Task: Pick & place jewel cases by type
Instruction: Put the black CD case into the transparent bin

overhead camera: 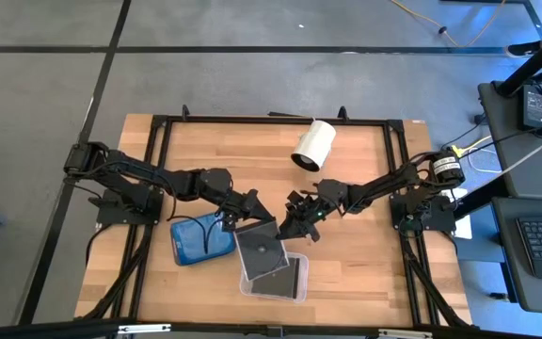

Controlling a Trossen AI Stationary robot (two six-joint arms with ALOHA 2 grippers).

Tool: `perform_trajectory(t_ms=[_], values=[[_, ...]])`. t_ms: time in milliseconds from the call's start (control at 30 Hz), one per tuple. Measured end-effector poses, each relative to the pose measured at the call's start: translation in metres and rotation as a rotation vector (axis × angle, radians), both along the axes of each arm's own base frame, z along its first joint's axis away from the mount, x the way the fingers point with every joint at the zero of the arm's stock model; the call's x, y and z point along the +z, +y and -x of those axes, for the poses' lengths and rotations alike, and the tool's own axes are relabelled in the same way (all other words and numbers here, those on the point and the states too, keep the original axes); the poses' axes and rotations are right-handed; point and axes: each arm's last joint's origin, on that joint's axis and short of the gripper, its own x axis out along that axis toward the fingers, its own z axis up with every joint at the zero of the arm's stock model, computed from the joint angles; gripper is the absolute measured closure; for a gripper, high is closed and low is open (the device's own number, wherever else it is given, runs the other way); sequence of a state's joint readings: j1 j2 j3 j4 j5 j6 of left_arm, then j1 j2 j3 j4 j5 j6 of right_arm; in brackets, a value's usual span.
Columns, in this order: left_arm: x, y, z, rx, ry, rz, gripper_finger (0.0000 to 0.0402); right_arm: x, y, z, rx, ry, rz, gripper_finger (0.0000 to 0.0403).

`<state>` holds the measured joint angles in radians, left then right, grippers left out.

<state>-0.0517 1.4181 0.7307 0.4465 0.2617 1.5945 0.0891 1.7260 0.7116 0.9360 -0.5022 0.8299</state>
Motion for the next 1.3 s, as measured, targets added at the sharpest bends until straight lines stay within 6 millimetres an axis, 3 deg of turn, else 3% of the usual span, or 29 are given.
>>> perform_trajectory(t_ms=[433,867,1300], values=[[0.0006,0.0008,-0.0003,0.010,-0.018,-0.039,0.0357,0.0016,0.0000,-0.0001,-0.001,-0.016,-0.004,0.0283],[0.0027,0.0007,-0.0008,0.000,-0.053,-0.077,0.0356,0.0016,0.0000,-0.0001,-0.003,0.001,-0.028,0.0333],[0.0029,0.0006,-0.0007,-0.004,-0.049,-0.061,0.0345,0.0015,0.0000,-0.0001,-0.004,0.001,-0.027,0.0338]])
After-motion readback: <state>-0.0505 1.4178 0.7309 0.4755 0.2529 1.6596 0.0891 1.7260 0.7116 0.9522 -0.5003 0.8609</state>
